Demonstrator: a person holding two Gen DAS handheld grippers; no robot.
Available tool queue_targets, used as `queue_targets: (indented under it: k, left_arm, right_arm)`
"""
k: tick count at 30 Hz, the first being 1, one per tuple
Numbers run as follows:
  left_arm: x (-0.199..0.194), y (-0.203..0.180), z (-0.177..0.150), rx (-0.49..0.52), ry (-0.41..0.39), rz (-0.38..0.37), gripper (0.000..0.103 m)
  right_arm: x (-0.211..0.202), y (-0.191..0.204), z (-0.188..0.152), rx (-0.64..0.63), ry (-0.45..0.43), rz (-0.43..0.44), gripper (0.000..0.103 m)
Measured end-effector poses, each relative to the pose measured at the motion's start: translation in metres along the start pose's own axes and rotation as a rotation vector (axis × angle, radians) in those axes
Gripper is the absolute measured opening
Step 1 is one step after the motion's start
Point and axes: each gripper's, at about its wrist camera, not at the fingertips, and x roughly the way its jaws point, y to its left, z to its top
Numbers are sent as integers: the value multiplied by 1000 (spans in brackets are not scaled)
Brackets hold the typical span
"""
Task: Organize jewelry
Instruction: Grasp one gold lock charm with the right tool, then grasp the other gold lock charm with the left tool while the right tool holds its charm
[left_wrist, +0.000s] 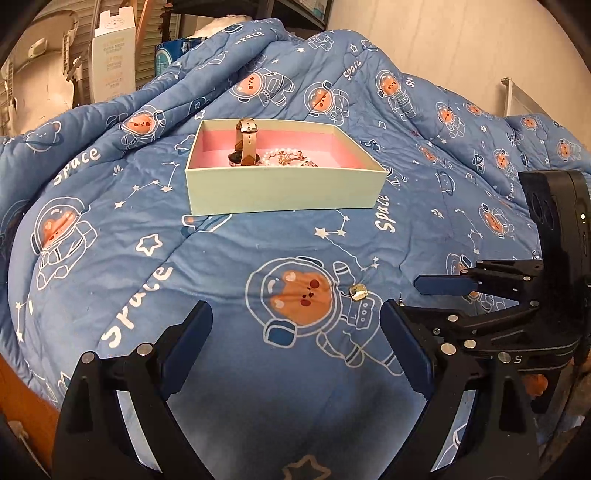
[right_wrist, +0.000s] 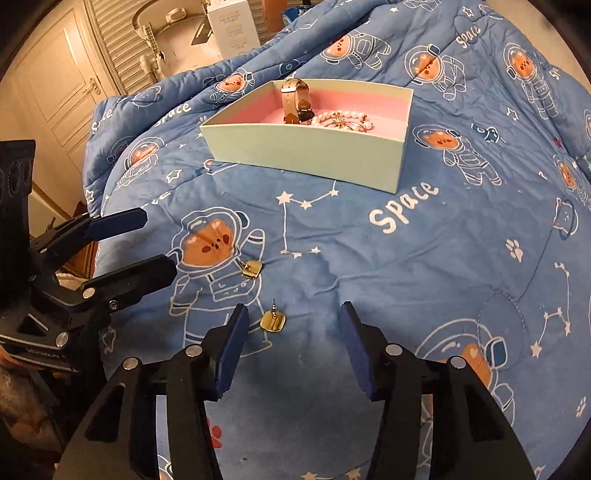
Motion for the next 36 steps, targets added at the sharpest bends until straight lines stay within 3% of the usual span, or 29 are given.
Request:
queue_targets:
  k: [7, 15, 30, 36]
  left_arm:
    - [2, -6, -4, -6, 13, 6, 85]
    - [6, -7, -4, -7, 23, 0, 74]
    - [26, -33, 3, 72, 65, -84, 47]
    - [39, -32, 5, 57, 88, -98, 44]
  right_arm:
    - [3, 6, -2, 6, -7, -32, 37]
    - [3, 11, -5, -18, -11, -32, 12]
    - [-4, 7, -9, 0, -13, -30, 11]
    - [-9, 3, -12, 11, -15, -49, 11]
